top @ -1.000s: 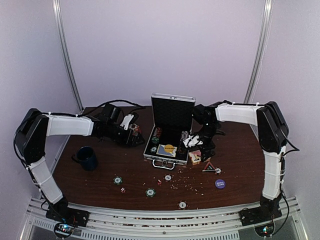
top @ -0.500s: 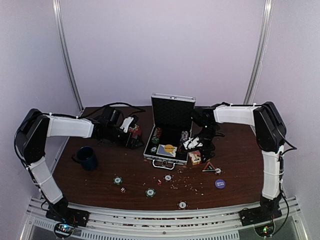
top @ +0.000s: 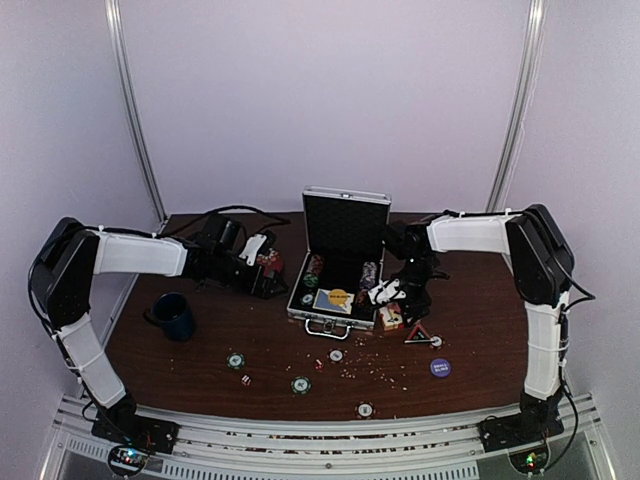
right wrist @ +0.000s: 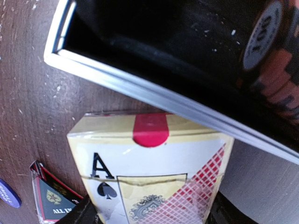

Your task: Pack up texas hold em set

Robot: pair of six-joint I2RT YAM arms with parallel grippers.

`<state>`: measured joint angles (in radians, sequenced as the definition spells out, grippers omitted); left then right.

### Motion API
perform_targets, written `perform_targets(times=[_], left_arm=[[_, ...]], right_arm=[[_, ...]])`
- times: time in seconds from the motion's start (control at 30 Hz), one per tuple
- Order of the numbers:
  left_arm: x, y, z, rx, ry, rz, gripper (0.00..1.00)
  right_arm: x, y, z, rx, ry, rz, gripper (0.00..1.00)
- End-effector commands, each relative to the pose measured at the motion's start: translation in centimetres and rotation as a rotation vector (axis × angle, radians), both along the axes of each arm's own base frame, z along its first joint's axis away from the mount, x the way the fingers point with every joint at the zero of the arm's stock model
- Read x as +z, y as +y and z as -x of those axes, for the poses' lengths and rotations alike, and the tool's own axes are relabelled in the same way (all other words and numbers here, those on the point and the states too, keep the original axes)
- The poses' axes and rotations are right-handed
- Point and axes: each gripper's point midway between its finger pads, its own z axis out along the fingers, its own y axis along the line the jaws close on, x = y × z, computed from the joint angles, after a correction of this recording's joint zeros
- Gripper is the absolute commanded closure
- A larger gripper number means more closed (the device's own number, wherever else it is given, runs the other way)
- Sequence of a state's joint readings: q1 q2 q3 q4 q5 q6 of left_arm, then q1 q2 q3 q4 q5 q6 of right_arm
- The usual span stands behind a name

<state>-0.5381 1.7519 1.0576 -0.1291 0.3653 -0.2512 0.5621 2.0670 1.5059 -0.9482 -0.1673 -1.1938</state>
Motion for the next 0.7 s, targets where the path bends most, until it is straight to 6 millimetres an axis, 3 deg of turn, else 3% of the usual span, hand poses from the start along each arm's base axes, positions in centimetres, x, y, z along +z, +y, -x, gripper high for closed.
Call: perform_targets(times=[0.0, 0.23, 0.43, 0.57, 0.67], left_arm=[[1.7, 0.2, -0.6, 0.003, -0.066, 0.013, 0.14], [4.0, 0.6, -0.9, 0.013, -0.093, 0.002, 0.14], [6.8, 1.5, -1.4, 0.041, -0.155, 0.009, 0.14], [7.5, 2.7, -1.8, 0.084, -0.192, 0.0, 0.14], [8.1, 3.9, -2.2, 0.128, -0.217, -0.004, 0.14]], right_arm=[[2.4, 0.1, 0.5, -0.027, -0.017, -0.01, 0.42], [8.0, 1.1, 0.5, -0.084, -0.047, -0.074, 0.49], [12.6, 5.5, -1.2, -0.172, -0.062, -0.222, 0.5], [13.5, 9.1, -3.9, -0.262, -0.162, -0.3, 0.51], [13.1, 10.9, -5.5, -0.288, -0.256, -0.288, 0.51]])
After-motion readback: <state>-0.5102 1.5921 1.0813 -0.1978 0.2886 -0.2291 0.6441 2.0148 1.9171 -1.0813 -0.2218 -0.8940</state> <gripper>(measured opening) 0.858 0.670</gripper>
